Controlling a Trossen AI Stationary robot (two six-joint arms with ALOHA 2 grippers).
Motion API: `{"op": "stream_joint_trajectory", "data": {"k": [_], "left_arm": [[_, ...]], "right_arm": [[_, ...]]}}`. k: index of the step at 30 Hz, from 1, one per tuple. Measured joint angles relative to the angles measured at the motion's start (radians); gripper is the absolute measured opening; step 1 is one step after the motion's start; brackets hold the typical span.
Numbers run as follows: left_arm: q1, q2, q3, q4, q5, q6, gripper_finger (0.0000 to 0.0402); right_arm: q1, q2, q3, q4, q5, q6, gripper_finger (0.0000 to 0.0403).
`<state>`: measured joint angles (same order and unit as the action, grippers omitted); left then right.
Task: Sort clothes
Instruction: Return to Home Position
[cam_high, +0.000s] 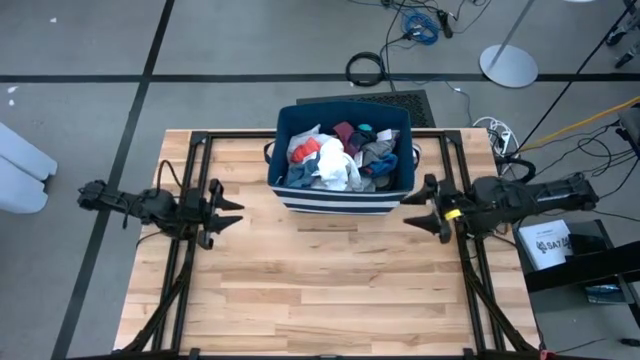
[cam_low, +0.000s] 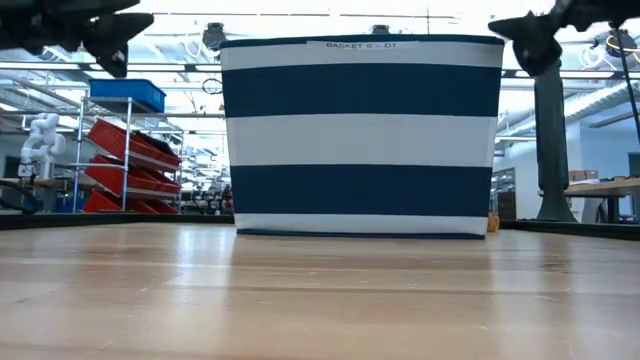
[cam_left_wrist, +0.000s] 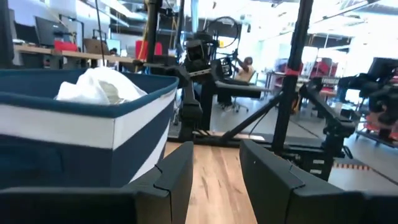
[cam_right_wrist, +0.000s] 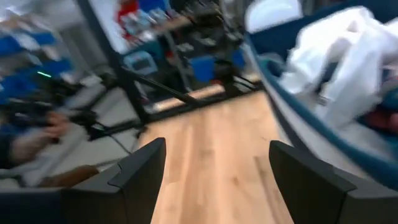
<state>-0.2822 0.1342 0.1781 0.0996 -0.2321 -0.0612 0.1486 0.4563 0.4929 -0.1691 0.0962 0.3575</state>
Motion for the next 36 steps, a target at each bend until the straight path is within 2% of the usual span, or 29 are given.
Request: {"op": "stream_joint_trajectory", "data": {"k": [2,8,19,24,26,30,36], "left_arm": [[0.016,-0.041,-0.027,-0.001,0.014,-0.009,0.0141],[0.074,-0.127,-0.100,-0.009,0.045,-0.036,0.0141],[0.189,-0.134,-0.158,-0.012,0.164,-0.089,0.0141],[0.226,-0.134,-0.170,-0.020,0.213,-0.117,0.0141],[0.235,-0.134,-0.170,-0.004,0.271,-0.117,0.0141],[0.246,-0.134,-0.170,0.027,0.384,-0.098,0.0141],[0.268,-0.125,-0.170,-0.064,0.406,-0.077,0.0141]], "right_arm": [[0.007,-0.062,-0.057,0.050,-0.027,0.002,0.0272],[0.017,-0.224,-0.189,0.054,-0.050,0.007,0.0272],[0.017,-0.455,-0.377,0.060,-0.112,0.053,0.0272],[0.017,-0.454,-0.443,0.144,-0.119,0.027,0.0272],[0.017,-0.455,-0.483,0.205,-0.140,0.018,0.0272],[0.017,-0.454,-0.480,0.211,-0.172,0.002,0.0272],[0.017,-0.437,-0.480,0.197,-0.202,-0.096,0.0272]]}}
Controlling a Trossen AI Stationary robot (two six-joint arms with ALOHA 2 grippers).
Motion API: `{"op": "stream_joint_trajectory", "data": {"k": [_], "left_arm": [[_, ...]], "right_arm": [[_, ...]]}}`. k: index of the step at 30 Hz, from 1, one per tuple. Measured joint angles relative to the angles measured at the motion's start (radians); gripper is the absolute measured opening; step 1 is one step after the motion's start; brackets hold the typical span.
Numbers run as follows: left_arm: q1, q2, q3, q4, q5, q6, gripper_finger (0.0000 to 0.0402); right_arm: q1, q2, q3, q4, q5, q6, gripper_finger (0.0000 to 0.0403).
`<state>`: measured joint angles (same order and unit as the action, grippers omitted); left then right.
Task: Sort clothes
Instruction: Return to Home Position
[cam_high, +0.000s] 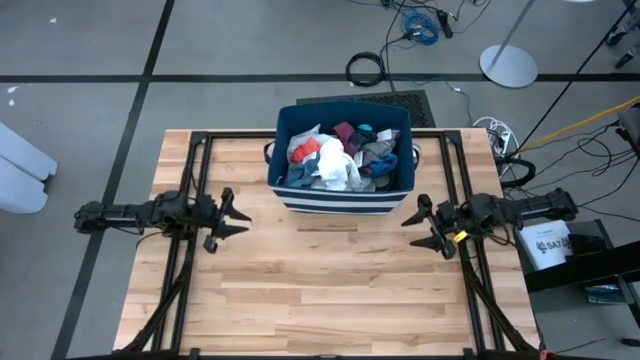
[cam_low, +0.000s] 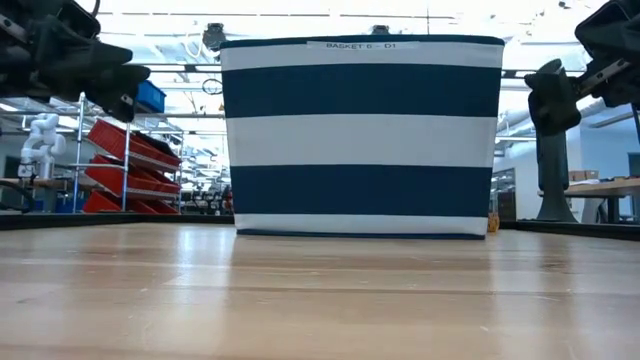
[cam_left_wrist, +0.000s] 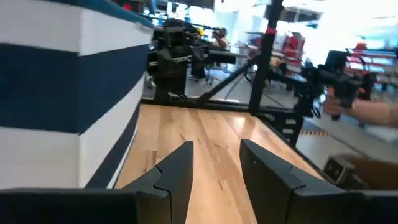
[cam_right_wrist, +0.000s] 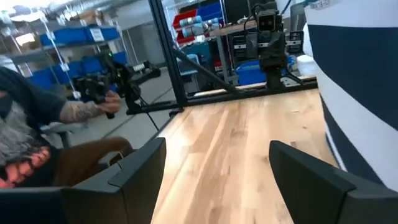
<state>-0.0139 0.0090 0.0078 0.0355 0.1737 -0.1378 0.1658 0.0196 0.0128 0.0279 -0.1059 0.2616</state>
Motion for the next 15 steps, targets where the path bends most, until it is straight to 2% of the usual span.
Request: {"op": "stream_joint_trajectory", "data": {"k": [4,7,11,15], "left_arm": [[0.001,0.009,0.000,0.006,0.038,0.042,0.0141],[0.001,0.010,0.000,-0.004,-0.029,0.048,0.0141],[0.001,0.011,0.000,-0.021,-0.159,0.167,0.0141],[0.001,0.011,0.000,-0.016,-0.182,0.199,0.0141]], "right_arm": [[0.000,0.034,0.001,0.000,0.008,-0.022,0.0272],[0.000,0.064,0.001,0.000,0.008,-0.077,0.0272],[0.000,0.092,0.001,0.000,0.005,-0.200,0.0272],[0.000,0.103,0.001,0.000,0.005,-0.258,0.0272]]}}
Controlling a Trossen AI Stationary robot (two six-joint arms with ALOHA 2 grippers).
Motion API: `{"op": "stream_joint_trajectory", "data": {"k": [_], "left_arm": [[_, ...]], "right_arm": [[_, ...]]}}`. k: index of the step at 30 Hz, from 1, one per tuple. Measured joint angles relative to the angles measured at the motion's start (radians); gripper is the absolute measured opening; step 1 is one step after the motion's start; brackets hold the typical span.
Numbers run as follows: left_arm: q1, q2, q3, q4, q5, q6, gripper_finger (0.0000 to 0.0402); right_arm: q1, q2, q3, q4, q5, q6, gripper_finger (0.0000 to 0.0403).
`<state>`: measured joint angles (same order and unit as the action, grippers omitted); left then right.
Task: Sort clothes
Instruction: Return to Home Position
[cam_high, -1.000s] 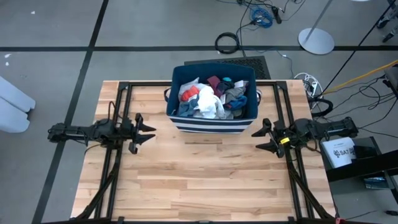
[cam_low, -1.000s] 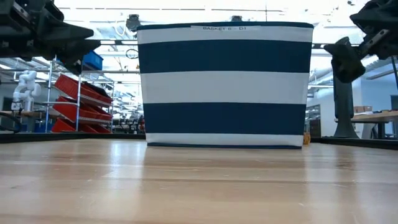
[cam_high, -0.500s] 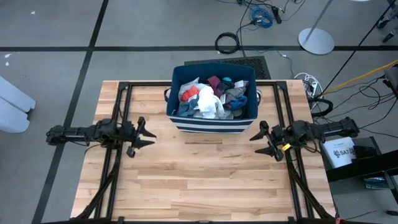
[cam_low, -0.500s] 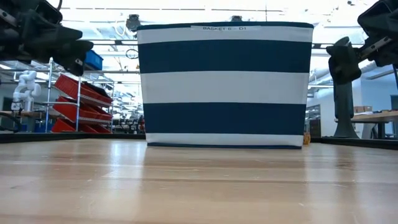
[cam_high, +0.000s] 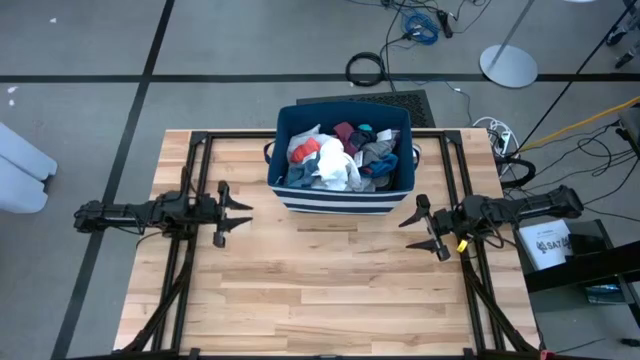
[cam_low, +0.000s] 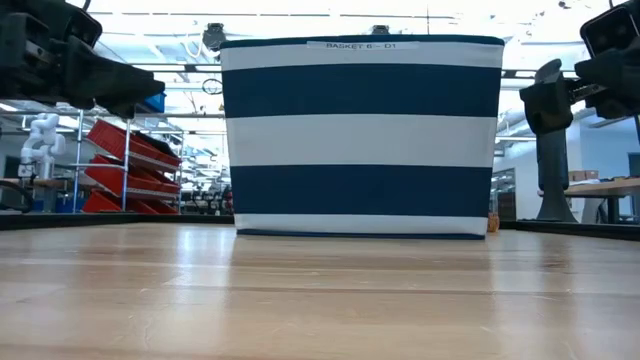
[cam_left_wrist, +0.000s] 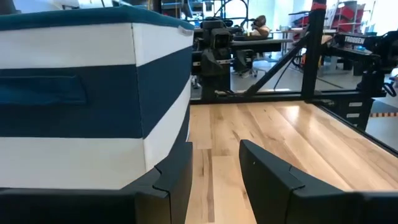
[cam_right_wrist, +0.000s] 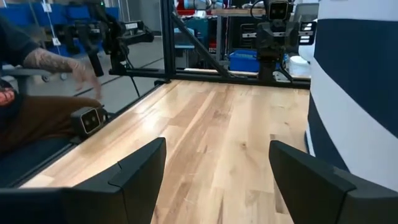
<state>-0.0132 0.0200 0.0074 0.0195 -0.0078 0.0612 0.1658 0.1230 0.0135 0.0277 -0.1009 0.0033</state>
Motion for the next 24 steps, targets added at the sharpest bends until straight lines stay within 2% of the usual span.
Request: {"op": "stream_joint_trajectory", "data": {"k": [7,24], "left_arm": [[0.000,0.000,0.000,0.000,-0.002,0.000,0.0141],[0.000,0.000,0.000,0.000,-0.003,-0.001,0.0141]], "right_arm": [[0.000,0.000,0.000,0.000,0.000,0.063,0.0272],[0.000,0.000,0.000,0.000,0.000,0.064,0.0272]]}}
